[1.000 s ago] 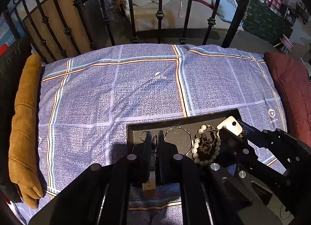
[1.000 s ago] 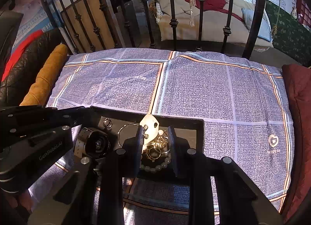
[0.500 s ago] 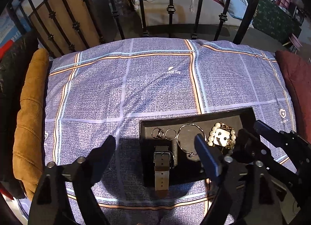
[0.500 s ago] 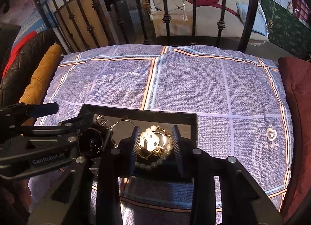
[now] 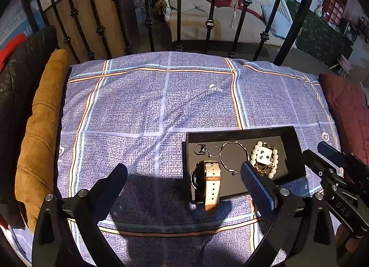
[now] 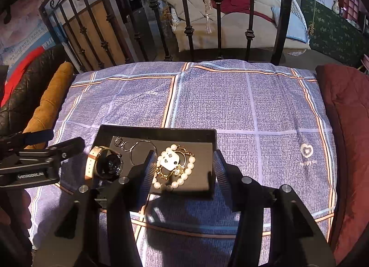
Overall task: Organize jewelry
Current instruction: 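Grasp the small gold chain on the sheet with the right gripper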
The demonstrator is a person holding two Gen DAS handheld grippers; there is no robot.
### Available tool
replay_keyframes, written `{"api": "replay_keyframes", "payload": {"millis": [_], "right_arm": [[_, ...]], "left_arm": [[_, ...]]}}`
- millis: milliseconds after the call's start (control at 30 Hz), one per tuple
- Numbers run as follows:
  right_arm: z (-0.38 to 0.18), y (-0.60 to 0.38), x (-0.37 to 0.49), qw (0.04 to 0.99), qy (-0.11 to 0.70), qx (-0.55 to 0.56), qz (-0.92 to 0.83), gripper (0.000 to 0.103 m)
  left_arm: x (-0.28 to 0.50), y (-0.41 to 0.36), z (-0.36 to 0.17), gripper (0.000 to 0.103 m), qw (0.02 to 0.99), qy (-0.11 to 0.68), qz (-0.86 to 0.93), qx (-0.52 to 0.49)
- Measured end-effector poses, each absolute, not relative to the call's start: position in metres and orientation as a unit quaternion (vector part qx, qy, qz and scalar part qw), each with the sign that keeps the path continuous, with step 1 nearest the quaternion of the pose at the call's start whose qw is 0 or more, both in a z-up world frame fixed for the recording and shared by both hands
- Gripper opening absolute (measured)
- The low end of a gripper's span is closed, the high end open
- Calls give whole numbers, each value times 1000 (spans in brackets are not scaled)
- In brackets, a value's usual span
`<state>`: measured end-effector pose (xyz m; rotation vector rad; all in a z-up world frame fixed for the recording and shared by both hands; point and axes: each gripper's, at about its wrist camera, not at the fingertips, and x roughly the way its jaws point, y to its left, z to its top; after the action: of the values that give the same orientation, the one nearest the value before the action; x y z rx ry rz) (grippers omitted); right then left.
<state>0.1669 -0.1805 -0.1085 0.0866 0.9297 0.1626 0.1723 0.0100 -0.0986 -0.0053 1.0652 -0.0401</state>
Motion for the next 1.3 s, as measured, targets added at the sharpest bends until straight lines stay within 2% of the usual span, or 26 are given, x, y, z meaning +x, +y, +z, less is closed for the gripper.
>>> {"api": "replay_keyframes", "payload": {"millis": [267,600,1100,1300], "right_arm": [[-114,-175,115,880,465,54,82,51],[-155,-138,43,849,518,31,99,51],[-174,-121,32,852,518,15,78,50],[-188,-111,32,850,520,-1,78,42]], "left_arm": [[126,30,-102,96,855,518,-9,22],[77,12,-144,96,824,564,-41,27],[54,33,-168,96,821,571,-3,24],[51,35,-186,96,815,579,-3,19]]}}
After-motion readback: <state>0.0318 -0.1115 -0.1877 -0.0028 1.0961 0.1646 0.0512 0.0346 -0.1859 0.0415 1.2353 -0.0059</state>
